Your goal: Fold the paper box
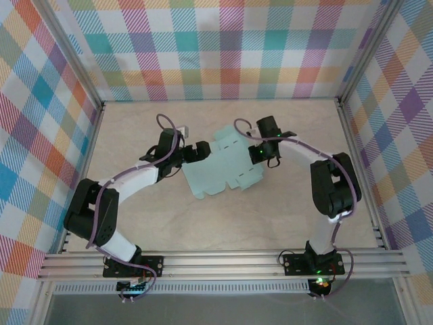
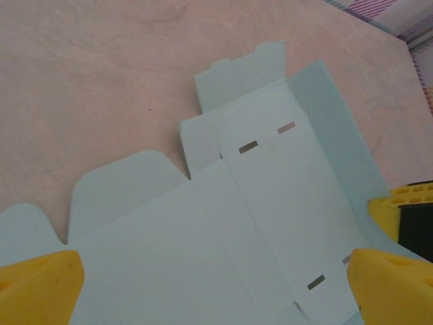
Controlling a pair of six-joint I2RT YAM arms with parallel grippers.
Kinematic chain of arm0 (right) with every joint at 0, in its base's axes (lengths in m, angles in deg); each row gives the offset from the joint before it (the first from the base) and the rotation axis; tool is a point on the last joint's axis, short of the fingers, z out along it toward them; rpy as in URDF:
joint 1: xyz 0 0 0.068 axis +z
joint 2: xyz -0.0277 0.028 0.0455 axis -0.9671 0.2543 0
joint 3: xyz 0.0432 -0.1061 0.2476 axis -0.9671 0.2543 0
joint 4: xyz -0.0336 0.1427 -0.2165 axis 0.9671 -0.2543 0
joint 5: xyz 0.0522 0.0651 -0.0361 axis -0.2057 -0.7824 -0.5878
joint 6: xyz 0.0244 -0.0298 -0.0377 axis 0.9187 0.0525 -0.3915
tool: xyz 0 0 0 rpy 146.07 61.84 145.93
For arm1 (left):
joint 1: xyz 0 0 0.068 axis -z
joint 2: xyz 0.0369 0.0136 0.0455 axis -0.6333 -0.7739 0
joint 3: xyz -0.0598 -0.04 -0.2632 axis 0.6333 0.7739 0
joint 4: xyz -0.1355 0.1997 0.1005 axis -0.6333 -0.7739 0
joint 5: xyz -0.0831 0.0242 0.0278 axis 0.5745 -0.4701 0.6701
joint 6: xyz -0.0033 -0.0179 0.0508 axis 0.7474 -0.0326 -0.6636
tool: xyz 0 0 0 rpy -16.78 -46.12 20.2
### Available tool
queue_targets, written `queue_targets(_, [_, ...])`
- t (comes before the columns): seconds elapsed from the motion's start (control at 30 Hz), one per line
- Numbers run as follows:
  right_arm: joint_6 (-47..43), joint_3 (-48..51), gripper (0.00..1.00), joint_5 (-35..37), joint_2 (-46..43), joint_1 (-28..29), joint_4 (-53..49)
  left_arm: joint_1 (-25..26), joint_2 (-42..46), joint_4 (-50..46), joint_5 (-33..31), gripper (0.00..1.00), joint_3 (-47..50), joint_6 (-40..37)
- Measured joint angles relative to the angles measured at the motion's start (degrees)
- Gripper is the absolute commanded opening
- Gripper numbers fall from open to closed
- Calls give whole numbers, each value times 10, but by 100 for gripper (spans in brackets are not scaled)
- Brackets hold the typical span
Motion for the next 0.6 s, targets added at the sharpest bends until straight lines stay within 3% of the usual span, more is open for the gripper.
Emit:
queue_targets(0.37, [-150, 42, 0, 338, 41, 97, 136, -24, 21, 2, -19, 100, 32, 34])
queue_targets(0.6, [-179, 44, 0, 450, 89, 130, 175, -26, 24, 2, -19, 100, 37, 36])
